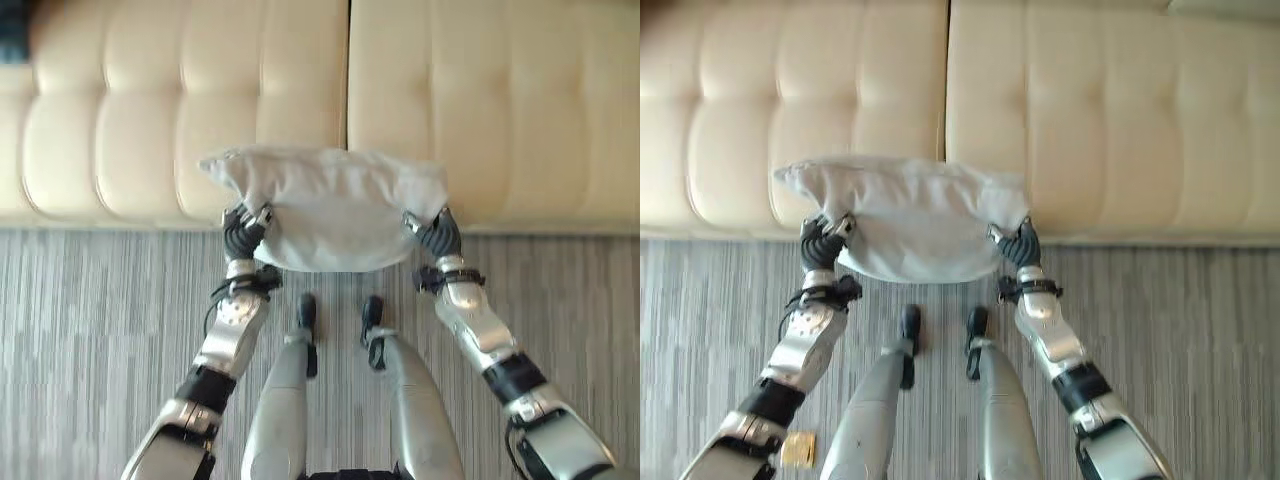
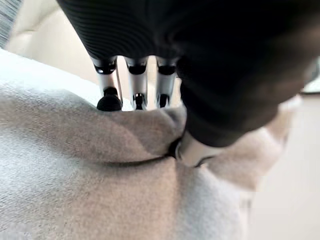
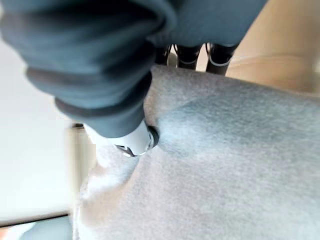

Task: Pick up all the scattered cushions and arrange them neatly on the sofa.

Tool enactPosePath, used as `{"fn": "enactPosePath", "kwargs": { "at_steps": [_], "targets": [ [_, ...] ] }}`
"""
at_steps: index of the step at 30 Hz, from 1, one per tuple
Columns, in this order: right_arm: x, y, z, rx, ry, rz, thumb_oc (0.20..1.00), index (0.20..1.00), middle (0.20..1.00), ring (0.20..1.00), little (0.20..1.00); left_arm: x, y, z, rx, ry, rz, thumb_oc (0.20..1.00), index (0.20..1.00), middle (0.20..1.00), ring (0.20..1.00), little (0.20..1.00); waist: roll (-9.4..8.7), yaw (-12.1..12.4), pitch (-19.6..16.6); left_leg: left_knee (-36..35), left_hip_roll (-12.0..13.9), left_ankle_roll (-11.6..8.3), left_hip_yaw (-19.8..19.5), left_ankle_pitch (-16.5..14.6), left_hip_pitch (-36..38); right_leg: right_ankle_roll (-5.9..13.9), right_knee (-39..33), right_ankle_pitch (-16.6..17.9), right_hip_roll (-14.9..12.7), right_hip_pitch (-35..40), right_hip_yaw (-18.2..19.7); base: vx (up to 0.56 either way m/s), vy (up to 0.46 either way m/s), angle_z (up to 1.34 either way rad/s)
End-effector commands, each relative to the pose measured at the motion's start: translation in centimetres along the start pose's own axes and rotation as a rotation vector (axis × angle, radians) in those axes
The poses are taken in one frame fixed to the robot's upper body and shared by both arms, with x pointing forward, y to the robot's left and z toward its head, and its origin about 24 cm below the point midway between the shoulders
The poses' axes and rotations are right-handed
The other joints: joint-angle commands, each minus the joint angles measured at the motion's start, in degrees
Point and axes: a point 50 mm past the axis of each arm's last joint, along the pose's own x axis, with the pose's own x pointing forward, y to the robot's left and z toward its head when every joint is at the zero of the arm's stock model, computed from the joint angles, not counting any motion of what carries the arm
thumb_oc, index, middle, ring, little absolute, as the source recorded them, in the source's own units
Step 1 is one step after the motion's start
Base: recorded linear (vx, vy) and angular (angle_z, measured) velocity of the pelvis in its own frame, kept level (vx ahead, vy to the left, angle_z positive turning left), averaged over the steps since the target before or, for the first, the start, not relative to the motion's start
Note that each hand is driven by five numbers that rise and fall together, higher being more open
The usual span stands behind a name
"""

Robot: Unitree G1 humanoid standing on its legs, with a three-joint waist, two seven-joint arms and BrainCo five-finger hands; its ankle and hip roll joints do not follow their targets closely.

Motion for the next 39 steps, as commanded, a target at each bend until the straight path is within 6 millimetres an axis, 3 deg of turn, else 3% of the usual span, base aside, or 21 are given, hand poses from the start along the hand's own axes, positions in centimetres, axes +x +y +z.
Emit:
{"fn": "enactPosePath", "kwargs": {
  "at_steps": [1, 6, 8, 12, 14, 17, 19, 21, 23, 24, 25, 27, 30, 31, 33, 34, 35, 36, 37, 39],
  "targets": [
    [0.0, 3.2, 3.9, 0.061, -0.213, 0.198, 0.2, 0.2, 0.2, 0.2, 0.2, 0.1, -4.0, 3.5, -0.083, -0.185, -0.224, 0.2, 0.2, 0.2, 0.2, 0.2, 0.18, -0.2, -2.0, -2.6, 0.5, -1.78, -2.1, -4.9, 6.0, 5.85, -8.3, -0.8, -1.7, 8.4, 1.6, 0.23, -0.014, 0.02],
    [-3.1, 1.3, 4.0, -0.065, -0.232, 0.211, 0.2, 0.2, 0.2, 0.2, 0.2, -2.7, -2.0, 3.1, 0.004, -0.17, -0.259, 0.2, 0.2, 0.2, 0.2, 0.2, 0.12, -0.8, -7.4, -8.8, 1.1, -1.63, -1.5, -4.8, 16.5, 6.24, -13.4, -1.0, -0.4, 18.3, 1.3, 0.25, -0.031, -0.05],
    [-3.7, 1.1, 4.5, -0.129, -0.267, 0.22, 0.2, 0.2, 0.2, 0.2, 0.2, -3.4, -1.7, 3.4, 0.025, -0.18, -0.273, 0.2, 0.2, 0.2, 0.2, 0.2, 0.18, -1.0, -9.1, -10.3, 1.4, -1.48, -1.2, -4.9, 19.6, 6.2, -14.0, -1.4, 0.3, 20.7, 1.4, 0.23, -0.067, -0.06],
    [-4.2, 1.1, 4.8, -0.091, -0.267, 0.215, 0.2, 0.2, 0.2, 0.2, 0.2, -4.1, -2.0, 3.0, -0.01, -0.14, -0.294, 0.2, 0.2, 0.2, 0.2, 0.2, -0.13, -1.3, -11.1, -10.7, 2.5, -2.44, -0.8, -5.4, 23.7, 5.4, -15.2, -3.2, 1.5, 25.3, 1.5, 0.19, -0.116, -0.04],
    [-4.2, 0.7, 4.7, -0.092, -0.266, 0.188, 0.2, 0.2, 0.2, 0.2, 0.2, -4.0, -2.2, 3.1, -0.015, -0.136, -0.315, 0.2, 0.2, 0.2, 0.2, 0.2, -0.77, -1.2, -11.3, -7.4, 2.9, -3.7, -0.9, -5.0, 22.6, 4.59, -16.1, -4.1, 2.1, 27.3, 1.4, 0.11, -0.18, 0.04],
    [-4.2, 0.0, 5.1, -0.078, -0.276, 0.158, 0.2, 0.2, 0.2, 0.2, 0.2, -3.9, -2.7, 3.2, -0.025, -0.134, -0.336, 0.2, 0.2, 0.2, 0.2, 0.2, -1.7, -1.0, -10.4, 5.8, 3.7, -5.0, -1.8, -1.1, 17.7, 2.57, -16.1, -5.2, 3.3, 29.4, 1.2, 0.09, -0.185, 0.14],
    [-4.3, -0.3, 5.1, -0.077, -0.275, 0.147, 0.2, 0.2, 0.2, 0.2, 0.2, -4.0, -2.6, 3.1, -0.024, -0.13, -0.334, 0.2, 0.2, 0.2, 0.2, 0.2, -1.9, -1.0, -10.3, 9.0, 3.9, -4.76, -1.8, -0.5, 16.1, 2.21, -16.2, -5.5, 3.5, 30.0, 1.3, 0.1, -0.111, 0.17],
    [-4.5, -0.9, 4.9, -0.077, -0.257, 0.12, 0.2, 0.2, 0.2, 0.2, 0.2, -4.4, -2.3, 2.5, -0.033, -0.092, -0.327, 0.2, 0.2, 0.2, 0.2, 0.2, -2.25, -1.0, -10.8, 10.0, 5.4, -3.4, 1.7, -2.1, 12.5, 1.9, -17.3, -6.6, 3.3, 32.0, 0.9, 0.21, -0.089, 0.09],
    [-4.8, -1.3, 4.7, -0.066, -0.239, 0.108, 0.2, 0.2, 0.2, 0.2, 0.2, -4.7, -2.0, 2.0, -0.037, -0.057, -0.327, 0.2, 0.2, 0.2, 0.2, 0.2, -2.49, -0.7, -11.5, 5.4, 5.7, -2.48, 4.8, -4.2, 11.4, 2.33, -18.4, -6.9, 3.1, 32.9, 0.5, 0.24, 0.013, 0.18],
    [-4.9, -1.4, 4.6, -0.057, -0.231, 0.098, 0.2, 0.2, 0.2, 0.2, 0.2, -4.8, -1.9, 1.9, -0.033, -0.045, -0.328, 0.2, 0.2, 0.2, 0.2, 0.2, -2.58, -0.3, -11.9, 2.2, 5.5, -2.23, 6.4, -3.4, 10.7, 2.62, -19.0, -7.0, 3.0, 33.4, 0.5, 0.37, 0.09, 0.2],
    [-4.9, -1.5, 4.4, -0.045, -0.22, 0.081, 0.2, 0.2, 0.2, 0.2, 0.2, -4.9, -1.7, 1.6, -0.016, -0.032, -0.327, 0.2, 0.2, 0.2, 0.2, 0.2, -2.01, 0.8, -12.2, -3.2, 4.4, -2.79, 7.8, 0.2, 8.1, 3.06, -20.0, -7.4, 4.1, 34.9, 1.1, 0.39, 0.113, 0.09],
    [-4.8, -1.5, 4.3, -0.048, -0.22, 0.067, 0.2, 0.2, 0.2, 0.2, 0.2, -4.9, -1.5, 1.8, -0.016, -0.036, -0.32, 0.2, 0.2, 0.2, 0.2, 0.2, -2.17, 2.5, -12.4, -6.7, 3.4, -3.46, 6.9, 2.1, 6.4, 3.46, -19.9, -8.0, 4.4, 36.4, 2.2, 0.36, 0.135, -0.02],
    [-4.8, -1.2, 4.4, -0.047, -0.228, 0.085, 0.2, 0.2, 0.2, 0.2, 0.2, -5.2, -1.0, 1.8, -0.01, -0.038, -0.318, 0.2, 0.2, 0.2, 0.2, 0.2, -2.28, 3.6, -13.4, -6.7, 2.0, -2.31, 4.5, 2.0, 8.5, 5.45, -18.1, -8.0, 3.2, 38.2, 3.3, 0.35, 0.181, -0.55],
    [-4.8, -0.9, 4.3, -0.046, -0.224, 0.099, 0.2, 0.2, 0.2, 0.2, 0.2, -5.3, -0.8, 1.9, -0.009, -0.038, -0.313, 0.2, 0.2, 0.2, 0.2, 0.2, -2.53, 4.0, -13.6, -6.5, 1.3, -1.41, 4.6, 0.9, 9.7, 6.65, -16.6, -7.7, 1.9, 38.4, 3.5, 0.33, 0.226, -0.53],
    [-4.6, -0.4, 4.7, -0.045, -0.241, 0.128, 0.2, 0.2, 0.2, 0.2, 0.2, -5.4, -0.6, 2.0, 0.008, -0.043, -0.328, 0.2, 0.2, 0.2, 0.2, 0.2, -2.76, 4.4, -13.3, -6.5, 0.7, 0.29, 5.1, -0.4, 12.2, 8.62, -8.3, -3.6, -0.1, 35.3, 4.6, 0.21, 0.157, -0.71],
    [-4.6, -0.4, 4.7, -0.045, -0.241, 0.128, 0.2, 0.2, 0.2, 0.2, 0.2, -5.4, -0.6, 2.1, 0.008, -0.044, -0.328, 0.2, 0.2, 0.2, 0.2, 0.2, -2.64, 4.5, -13.4, -6.7, 0.9, 0.27, 5.1, -0.2, 12.1, 8.58, -8.3, -3.4, 0.1, 35.1, 4.7, 0.18, 0.124, -0.91],
    [-4.3, 0.2, 4.9, -0.046, -0.258, 0.152, 0.2, 0.2, 0.2, 0.2, 0.2, -5.1, -0.3, 2.2, 0.028, -0.054, -0.323, 0.2, 0.2, 0.2, 0.2, 0.2, -2.16, 4.3, -12.8, -7.2, 0.6, 1.67, 5.2, -2.1, 14.9, 10.12, -1.4, -0.5, -0.8, 31.2, 5.1, 0.15, 0.105, -0.52],
    [-4.1, 0.4, 5.2, -0.047, -0.27, 0.159, 0.2, 0.2, 0.2, 0.2, 0.2, -5.0, -0.2, 2.3, 0.037, -0.06, -0.322, 0.2, 0.2, 0.2, 0.2, 0.2, -1.73, 4.1, -12.4, -7.7, 0.6, 2.16, 5.2, -2.8, 16.5, 10.14, 0.2, -0.1, -1.2, 28.9, 4.5, 0.3, 0.116, -0.51],
    [-3.6, 0.8, 5.6, -0.047, -0.289, 0.175, 0.2, 0.2, 0.2, 0.2, 0.2, -4.9, 0.0, 2.3, 0.042, -0.063, -0.309, 0.2, 0.2, 0.2, 0.2, 0.2, -0.25, 3.0, -11.6, -9.9, 0.8, 2.46, 4.6, -3.8, 20.0, 8.55, -3.3, -2.5, -1.4, 23.6, 2.5, 0.26, -0.037, -0.35],
    [-3.4, 0.8, 5.7, -0.056, -0.289, 0.185, 0.2, 0.2, 0.2, 0.2, 0.2, -4.9, 0.2, 2.2, 0.026, -0.061, -0.294, 0.2, 0.2, 0.2, 0.2, 0.2, -0.29, 1.9, -11.3, -10.8, 0.6, 1.58, 3.8, -4.4, 21.9, 8.38, -13.1, -1.3, -1.8, 22.4, 3.1, 0.22, -0.153, -0.12]
  ]
}}
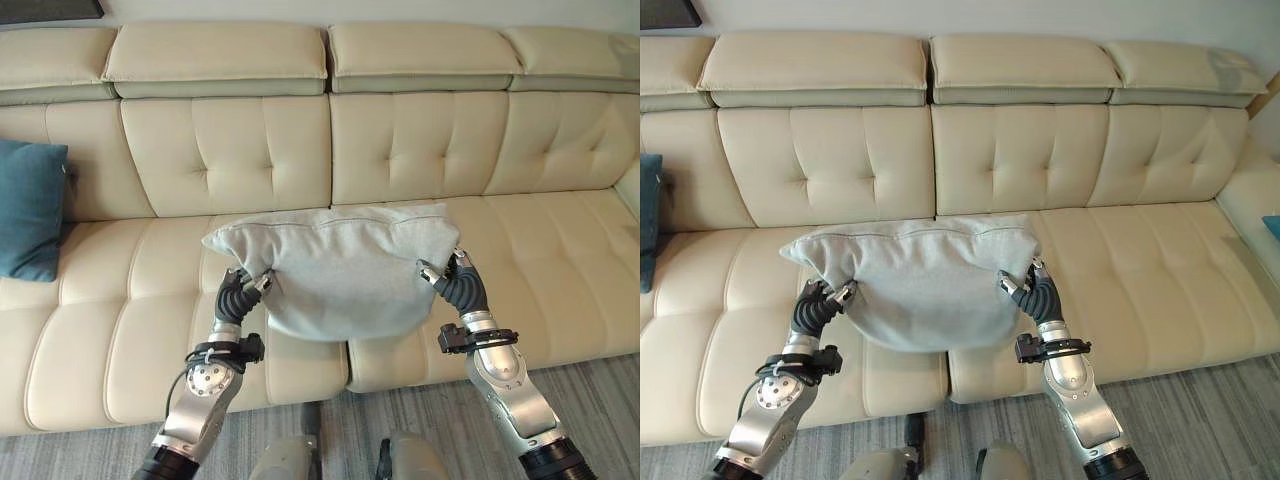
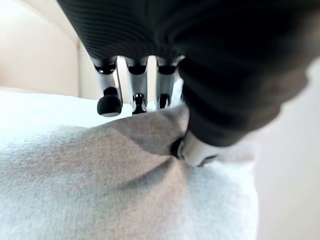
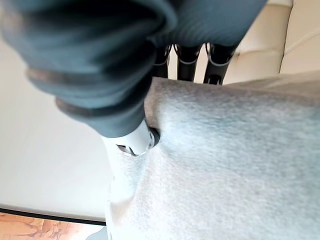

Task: Pick up all the scattered cushions and arrange them neatly on the sofa.

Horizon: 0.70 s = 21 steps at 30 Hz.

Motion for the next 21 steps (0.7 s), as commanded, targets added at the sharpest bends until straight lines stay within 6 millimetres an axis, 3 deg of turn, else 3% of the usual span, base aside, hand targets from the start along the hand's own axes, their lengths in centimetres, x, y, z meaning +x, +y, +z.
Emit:
{"fn": "enactPosePath", "kwargs": {
  "at_steps": [1, 6, 9, 15, 19, 20, 21],
  "targets": [
    [1.9, 1.8, 4.9, 0.032, -0.283, 0.096, 0.2, 0.2, 0.2, 0.2, 0.2, -0.1, -2.4, 4.0, -0.082, -0.233, -0.132, 0.2, 0.2, 0.2, 0.2, 0.2, -2.18, -0.3, -3.5, 7.1, 3.3, -3.78, -2.1, -8.6, -2.3, 2.92, -17.9, 10.6, 1.7, 9.3, 1.7, 0.11, -0.157, 0.47],
    [1.8, 1.5, 4.9, 0.027, -0.284, 0.101, 0.2, 0.2, 0.2, 0.2, 0.2, -0.3, -2.9, 3.3, -0.11, -0.203, -0.146, 0.2, 0.2, 0.2, 0.2, 0.2, -2.59, -0.3, -5.0, 6.3, 4.0, -5.8, -2.6, -8.5, 0.0, 1.27, -23.1, 10.9, 2.5, 14.2, 0.1, 0.09, -0.173, 0.31],
    [1.9, 1.4, 4.9, 0.026, -0.279, 0.106, 0.2, 0.2, 0.2, 0.2, 0.2, -0.5, -3.2, 2.8, -0.133, -0.173, -0.151, 0.2, 0.2, 0.2, 0.2, 0.2, -1.88, -0.5, -6.8, 3.6, 4.9, -7.24, -3.5, -7.3, 2.5, 0.37, -27.3, 10.6, 3.7, 19.1, -2.2, 0.12, -0.221, 0.41],
    [2.6, 1.7, 4.2, 0.042, -0.245, 0.123, 0.2, 0.2, 0.2, 0.2, 0.2, 0.3, -4.2, 2.7, -0.151, -0.165, -0.154, 0.2, 0.2, 0.2, 0.2, 0.2, -0.97, -0.8, -7.4, 0.9, 5.5, -8.39, -4.5, -5.8, 4.2, -0.58, -29.5, 9.9, 4.8, 21.6, -3.5, 0.05, -0.087, 0.23],
    [4.5, 2.1, 4.8, -0.001, -0.266, 0.129, 0.2, 0.2, 0.2, 0.2, 0.2, 2.1, -5.7, 3.6, -0.156, -0.207, -0.165, 0.2, 0.2, 0.2, 0.2, 0.2, -0.38, -0.9, -5.7, 0.3, 5.8, -8.88, -5.1, -4.6, 2.3, -1.04, -28.7, 9.7, 5.0, 19.5, -4.2, -0.08, -0.047, 0.01],
    [5.3, 2.3, 5.3, -0.014, -0.288, 0.129, 0.2, 0.2, 0.2, 0.2, 0.2, 2.9, -6.4, 4.1, -0.172, -0.227, -0.169, 0.2, 0.2, 0.2, 0.2, 0.2, -0.15, -1.1, -4.5, 0.3, 5.9, -9.06, -5.4, -4.1, 1.2, -1.12, -28.1, 9.8, 5.0, 17.9, -4.4, -0.36, -0.028, 0.13],
    [7.4, 2.6, 6.1, -0.039, -0.304, 0.104, 0.2, 0.2, 0.2, 0.2, 0.2, 4.8, -7.6, 5.9, -0.173, -0.294, -0.166, 0.2, 0.2, 0.2, 0.2, 0.2, 0.37, -1.2, -1.7, 0.7, 6.1, -9.57, -5.8, -2.9, -3.1, -1.23, -26.1, 10.2, 4.8, 12.4, -4.3, -0.4, -0.018, 0.12]
  ]
}}
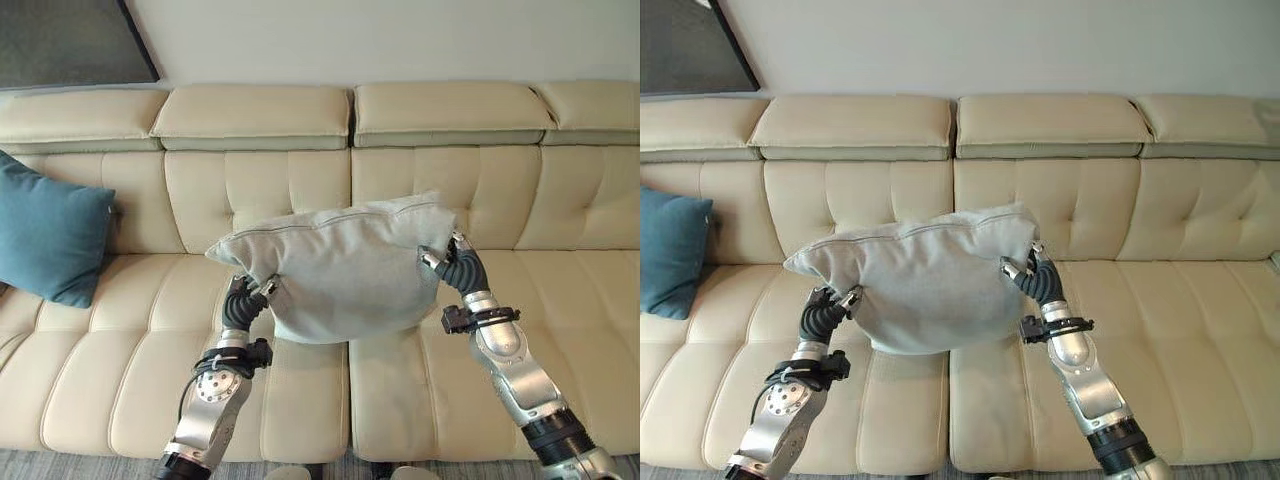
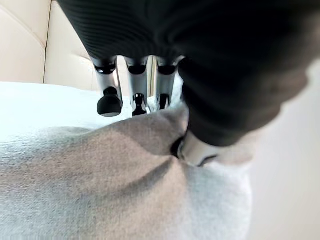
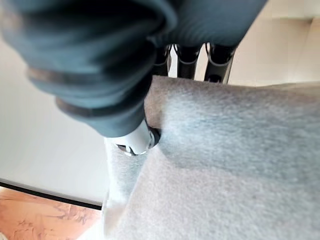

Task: Pick up all the scattered cushions and arrange them neatly on the sofa.

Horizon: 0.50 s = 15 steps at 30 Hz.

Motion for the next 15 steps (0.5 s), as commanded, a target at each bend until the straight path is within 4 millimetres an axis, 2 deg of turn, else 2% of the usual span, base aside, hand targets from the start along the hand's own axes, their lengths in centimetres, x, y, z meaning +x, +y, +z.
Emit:
{"fn": "enactPosePath", "kwargs": {
  "at_steps": [1, 2, 5, 6, 7, 10, 12, 14, 15],
  "targets": [
    [4.3, 3.9, 7.3, 0.039, -0.332, 0.105, 0.2, 0.2, 0.2, 0.2, 0.2, 4.4, -5.6, 7.1, -0.076, -0.335, -0.164, 0.2, 0.2, 0.2, 0.2, 0.2, -0.13, -0.3, 3.2, -0.9, 3.8, -4.44, -0.3, 0.5, -8.3, 3.69, 8.4, -11.4, -1.9, -6.3, -1.6, -0.33, -0.001, 0.11],
    [4.4, 3.9, 7.4, 0.039, -0.335, 0.105, 0.2, 0.2, 0.2, 0.2, 0.2, 4.5, -5.7, 7.1, -0.077, -0.338, -0.164, 0.2, 0.2, 0.2, 0.2, 0.2, -0.12, -0.3, 3.1, -0.8, 3.8, -4.44, -0.3, 0.5, -8.6, 3.68, 8.5, -11.4, -2.0, -6.7, -1.6, -0.14, 0.003, 0.04],
    [7.0, 3.5, 8.4, -0.001, -0.336, 0.061, 0.2, 0.2, 0.2, 0.2, 0.2, 7.3, -5.9, 9.2, 0.001, -0.404, -0.116, 0.2, 0.2, 0.2, 0.2, 0.2, 0.22, -0.2, 3.8, -1.3, 4.4, -4.87, 0.1, 2.0, -13.1, 4.12, 10.2, -10.6, -2.0, -12.6, -1.2, -0.14, 0.005, -0.02],
    [8.9, 2.9, 9.0, -0.017, -0.319, 0.021, 0.2, 0.2, 0.2, 0.2, 0.2, 9.2, -6.0, 10.8, 0.066, -0.44, -0.094, 0.2, 0.2, 0.2, 0.2, 0.2, 0.29, 0.0, 4.1, -2.2, 5.0, -5.18, 0.2, 3.2, -15.6, 4.55, 10.7, -10.2, -2.0, -15.6, -1.0, -0.1, -0.008, -0.12],
    [8.9, 2.8, 9.1, -0.017, -0.323, 0.02, 0.2, 0.2, 0.2, 0.2, 0.2, 9.3, -6.1, 10.9, 0.066, -0.443, -0.094, 0.2, 0.2, 0.2, 0.2, 0.2, 0.29, 0.0, 4.1, -2.2, 5.0, -5.18, 0.2, 3.2, -15.8, 4.54, 10.8, -10.2, -2.0, -15.8, -1.0, -0.12, -0.023, -0.18],
    [11.2, 2.2, 11.3, -0.034, -0.35, -0.025, 0.2, 0.2, 0.2, 0.2, 0.2, 11.2, -6.6, 14.1, 0.102, -0.525, -0.08, 0.2, 0.2, 0.2, 0.2, 0.2, 0.52, 0.3, 5.9, -2.4, 5.3, -5.75, 0.2, 4.7, -19.9, 5.0, 12.4, -9.4, -2.1, -21.1, -0.6, -0.09, 0.014, -0.11],
    [12.5, 2.5, 13.2, -0.091, -0.387, -0.03, 0.2, 0.2, 0.2, 0.2, 0.2, 12.6, -6.8, 15.9, 0.152, -0.553, -0.068, 0.2, 0.2, 0.2, 0.2, 0.2, 0.53, 0.3, 6.8, -3.0, 5.5, -5.95, 0.3, 5.6, -21.7, 5.36, 12.6, -9.4, -2.0, -23.3, -0.2, -0.04, 0.025, -0.06],
    [13.5, 2.0, 14.0, -0.105, -0.382, -0.071, 0.2, 0.2, 0.2, 0.2, 0.2, 13.7, -6.8, 17.1, 0.18, -0.558, -0.041, 0.2, 0.2, 0.2, 0.2, 0.2, 0.43, 0.4, 7.1, -4.2, 5.4, -6.1, -0.1, 6.3, -22.7, 5.81, 12.2, -8.8, -2.0, -24.6, -0.1, -0.03, 0.013, -0.06],
    [13.8, 1.9, 14.3, -0.109, -0.381, -0.082, 0.2, 0.2, 0.2, 0.2, 0.2, 13.9, -6.7, 17.6, 0.186, -0.566, -0.035, 0.407, 0.407, 0.407, 0.407, 0.407, 0.43, 0.3, 7.1, -4.6, 5.3, -6.18, -0.1, 6.6, -23.1, 5.86, 11.9, -8.7, -2.0, -25.0, -0.2, 0.0, 0.0, 0.0]
  ]
}}
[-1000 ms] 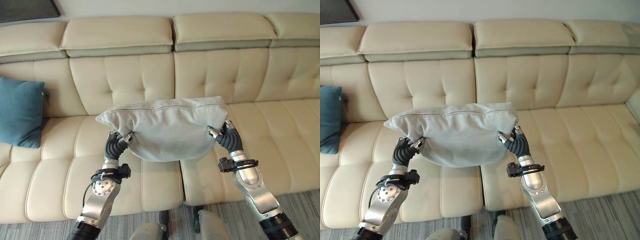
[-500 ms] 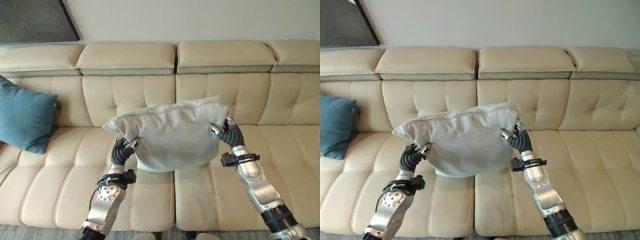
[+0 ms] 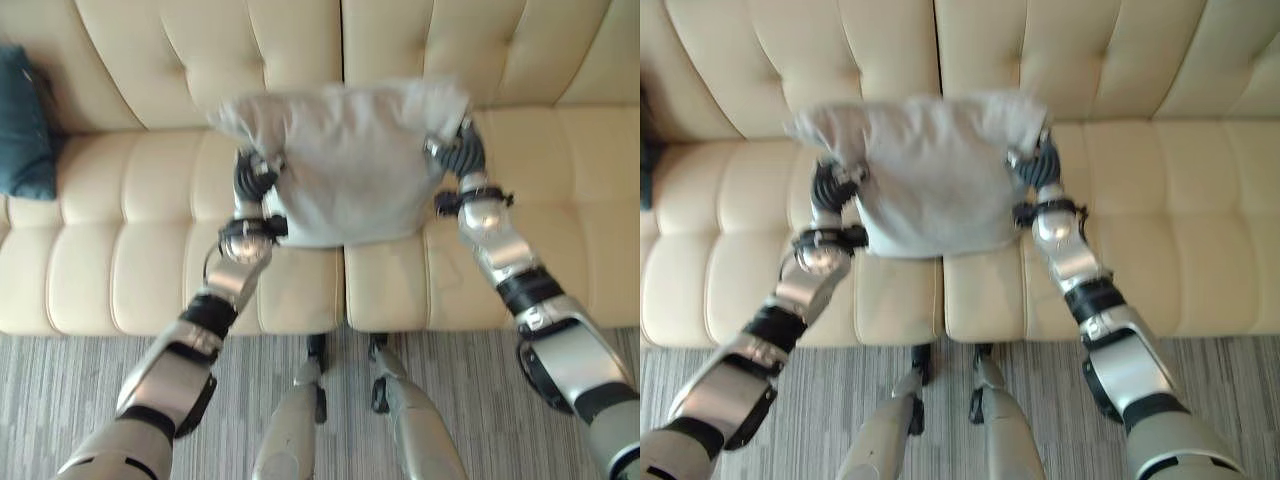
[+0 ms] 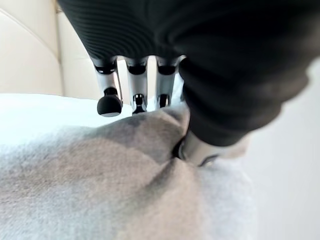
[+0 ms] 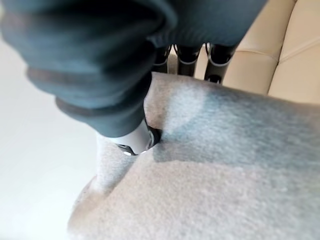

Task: Pick up all the scattered cushions and arrange them neatly on the sofa.

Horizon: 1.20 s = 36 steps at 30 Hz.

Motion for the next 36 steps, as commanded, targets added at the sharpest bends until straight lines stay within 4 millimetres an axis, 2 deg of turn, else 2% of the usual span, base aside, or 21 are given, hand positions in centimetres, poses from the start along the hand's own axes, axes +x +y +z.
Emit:
{"fn": "enactPosePath", "kwargs": {
  "at_steps": [1, 2, 3, 7, 13, 16, 19, 20, 21, 23, 24, 25, 26, 27, 28, 29, 30, 31, 32, 33, 36],
  "targets": [
    [0.4, 3.1, 3.5, 0.034, -0.162, 0.089, 0.2, 0.2, 0.2, 0.2, 0.2, 0.9, -3.7, 4.2, -0.04, -0.186, -0.143, 0.896, 0.896, 0.896, 0.896, 0.896, 0.44, 0.5, -4.3, -2.7, 3.7, -3.71, -1.9, -1.0, 1.8, 4.18, 9.0, -13.5, -2.2, 2.8, 0.8, 0.02, 0.008, 0.08],
    [0.5, 3.1, 3.7, 0.036, -0.165, 0.079, 0.517, 0.517, 0.517, 0.517, 0.517, 1.0, -3.7, 4.4, -0.044, -0.193, -0.138, 1.0, 1.0, 1.0, 1.0, 1.0, 0.48, 0.4, -4.3, -2.9, 3.6, -3.69, -2.0, -1.0, 1.7, 4.17, 8.9, -13.5, -2.3, 2.8, 0.9, 0.03, 0.024, 0.1],
    [0.6, 3.0, 3.9, 0.024, -0.175, 0.073, 1.0, 1.0, 1.0, 1.0, 1.0, 1.2, -3.7, 4.7, -0.039, -0.201, -0.14, 1.0, 1.0, 1.0, 1.0, 1.0, 0.64, 0.3, -4.1, -3.1, 3.5, -3.66, -2.1, -1.0, 1.8, 4.13, 8.9, -13.6, -2.3, 2.7, 1.0, 0.02, 0.034, 0.1],
    [1.2, 1.8, 4.2, -0.016, -0.187, 0.029, 1.0, 1.0, 1.0, 1.0, 1.0, 2.1, -2.2, 5.1, 0.003, -0.217, -0.11, 1.0, 1.0, 1.0, 1.0, 1.0, 0.82, 0.1, -4.3, -3.5, 3.1, -3.49, -2.2, -1.0, 1.8, 4.14, 8.6, -13.2, -2.6, 2.9, 1.2, 0.03, 0.031, 0.05],
    [2.1, -2.0, 4.8, -0.001, -0.202, -0.078, 1.0, 1.0, 1.0, 1.0, 1.0, 3.2, 2.3, 5.2, 0.028, -0.214, -0.013, 1.0, 1.0, 1.0, 1.0, 1.0, 0.64, 0.2, -4.4, -3.5, 2.9, -3.44, -2.1, -1.7, 3.5, 4.27, 7.2, -12.8, -2.7, 5.0, 1.8, 0.02, 0.023, 0.05],
    [0.6, -6.0, 2.5, 0.037, -0.16, -0.14, 1.0, 1.0, 1.0, 1.0, 1.0, 1.6, 6.4, 2.2, -0.02, -0.12, 0.055, 1.0, 1.0, 1.0, 1.0, 1.0, 0.06, -0.1, -5.9, -3.5, 2.9, -3.32, -1.6, -2.6, 5.9, 4.28, 5.6, -12.7, -2.7, 8.3, 2.0, 0.08, 0.045, 0.01],
    [-3.0, -8.5, -1.4, 0.081, -0.08, -0.142, 1.0, 1.0, 1.0, 1.0, 1.0, -2.1, 8.8, -1.5, -0.039, -0.013, 0.066, 1.0, 1.0, 1.0, 1.0, 1.0, -0.43, -0.3, -7.6, -3.5, 3.0, -3.0, -1.0, -3.6, 8.7, 4.14, 4.6, -12.8, -2.7, 11.8, 1.9, 0.12, 0.024, -0.01],
    [-7.1, -9.3, -4.6, 0.089, 0.005, -0.105, 1.0, 1.0, 1.0, 1.0, 1.0, -6.4, 9.9, -4.9, -0.065, 0.099, 0.071, 1.0, 1.0, 1.0, 1.0, 1.0, -0.94, -0.7, -8.8, -3.5, 2.9, -2.76, -0.5, -4.3, 10.9, 4.12, 3.5, -12.9, -2.6, 14.7, 1.7, 0.13, 0.027, -0.06],
    [-8.8, -9.2, -5.7, 0.094, 0.041, -0.088, 1.0, 1.0, 1.0, 1.0, 1.0, -8.1, 10.1, -5.9, -0.062, 0.14, 0.062, 1.0, 1.0, 1.0, 1.0, 1.0, -1.03, -0.8, -9.3, -3.5, 2.8, -2.65, -0.5, -4.5, 11.7, 4.16, 3.1, -12.9, -2.5, 15.6, 1.6, 0.11, 0.018, 0.02],
    [-10.8, -9.3, -6.7, 0.097, 0.079, -0.065, 1.0, 1.0, 1.0, 1.0, 1.0, -10.1, 10.2, -7.0, -0.069, 0.192, 0.048, 1.0, 1.0, 1.0, 1.0, 1.0, -1.19, -1.0, -10.0, -3.5, 2.8, -2.56, -0.4, -4.8, 12.5, 4.28, 2.6, -12.8, -2.4, 16.7, 1.4, 0.05, -0.001, 0.03],
    [-10.8, -9.3, -6.7, 0.097, 0.079, -0.065, 1.0, 1.0, 1.0, 1.0, 1.0, -10.1, 10.2, -7.0, -0.069, 0.192, 0.048, 1.0, 1.0, 1.0, 1.0, 1.0, -1.19, -1.0, -10.0, -3.5, 2.8, -2.56, -0.4, -4.8, 12.5, 4.28, 2.6, -12.8, -2.4, 16.7, 1.4, 0.08, 0.004, -0.1],
    [-13.9, -9.5, -8.3, 0.096, 0.152, -0.042, 1.0, 1.0, 1.0, 1.0, 1.0, -13.7, 11.1, -8.9, -0.03, 0.296, 0.034, 1.0, 1.0, 1.0, 1.0, 1.0, -1.27, -1.3, -10.8, -3.5, 2.8, -2.4, -0.1, -5.1, 14.0, 4.35, 2.2, -13.0, -2.5, 18.5, 1.2, 0.07, 0.002, -0.12],
    [-15.7, -9.6, -9.0, 0.079, 0.194, -0.024, 1.0, 1.0, 1.0, 1.0, 1.0, -15.6, 11.5, -9.7, -0.026, 0.353, 0.03, 1.0, 1.0, 1.0, 1.0, 1.0, -1.33, -1.3, -11.4, -3.5, 2.8, -2.37, -0.1, -5.3, 14.9, 4.37, 1.9, -13.1, -2.4, 19.7, 1.0, 0.1, 0.005, -0.06],
    [-18.9, -9.5, -10.5, 0.07, 0.283, -0.012, 1.0, 1.0, 1.0, 1.0, 1.0, -19.4, 12.2, -11.3, -0.018, 0.47, 0.03, 1.0, 1.0, 1.0, 1.0, 1.0, -1.33, -1.6, -12.1, -3.5, 2.8, -2.15, 0.1, -5.7, 16.3, 4.47, 1.6, -13.2, -2.5, 21.3, 0.9, 0.05, -0.001, -0.01],
    [-19.1, -9.5, -10.5, 0.07, 0.286, -0.012, 1.0, 1.0, 1.0, 1.0, 1.0, -19.5, 12.2, -11.3, -0.017, 0.473, 0.029, 1.0, 1.0, 1.0, 1.0, 1.0, -1.35, -1.6, -12.2, -3.5, 2.8, -2.15, 0.1, -5.7, 16.4, 4.47, 1.6, -13.2, -2.5, 21.5, 0.9, 0.04, -0.002, 0.02],
    [-20.8, -9.3, -11.3, 0.052, 0.342, 0.002, 1.0, 1.0, 1.0, 1.0, 1.0, -21.1, 12.5, -11.9, -0.025, 0.531, 0.033, 1.0, 1.0, 1.0, 1.0, 1.0, -1.32, -1.6, -12.7, -3.5, 2.8, -2.13, 0.2, -5.8, 17.1, 4.52, 1.4, -13.3, -2.5, 22.3, 0.6, 0.01, 0.0, -0.03],
    [-22.6, -9.2, -12.5, 0.041, 0.416, 0.007, 1.0, 1.0, 1.0, 1.0, 1.0, -23.2, 12.8, -12.7, -0.009, 0.607, 0.031, 1.0, 1.0, 1.0, 1.0, 1.0, -1.23, -1.8, -13.1, -3.5, 2.8, -2.08, 0.3, -5.9, 17.7, 4.62, 1.1, -13.3, -2.5, 23.1, 0.6, 0.0, 0.0, 0.0],
    [-25.7, -8.8, -14.0, -0.014, 0.534, 0.045, 1.0, 1.0, 1.0, 1.0, 1.0, -26.6, 13.3, -14.1, 0.023, 0.744, 0.014, 1.0, 1.0, 1.0, 1.0, 1.0, -1.28, -1.9, -13.9, -3.5, 2.8, -2.02, 0.4, -6.1, 18.9, 4.69, 0.7, -13.4, -2.5, 24.6, 0.3, 0.0, 0.0, 0.0],
    [-27.1, -8.5, -15.0, -0.04, 0.604, 0.068, 1.0, 1.0, 1.0, 1.0, 1.0, -28.1, 13.4, -14.7, 0.033, 0.804, 0.014, 1.0, 1.0, 1.0, 1.0, 1.0, -1.3, -2.0, -14.2, -3.5, 2.7, -1.99, 0.5, -6.3, 19.5, 4.74, 0.6, -13.5, -2.5, 25.2, 0.4, 0.0, 0.0, 0.05],
    [-27.2, -8.5, -15.0, -0.04, 0.604, 0.069, 1.0, 1.0, 1.0, 1.0, 1.0, -28.2, 13.4, -14.7, 0.033, 0.805, 0.014, 1.0, 1.0, 1.0, 1.0, 1.0, -1.31, -2.0, -14.2, -3.5, 2.7, -2.0, 0.5, -6.3, 19.6, 4.75, 0.5, -13.5, -2.5, 25.3, 0.4, 0.0, 0.0, 0.0],
    [-30.9, -7.8, -16.9, -0.078, 0.767, 0.127, 1.0, 1.0, 1.0, 1.0, 1.0, -32.4, 13.6, -15.9, 0.1, 0.976, -0.039, 1.0, 1.0, 1.0, 1.0, 1.0, -1.44, -1.9, -15.1, -3.5, 2.4, -1.46, 0.8, -7.3, 21.9, 4.84, 0.1, -13.7, -2.7, 27.5, 0.5, 0.01, 0.035, 0.0]
  ]
}}
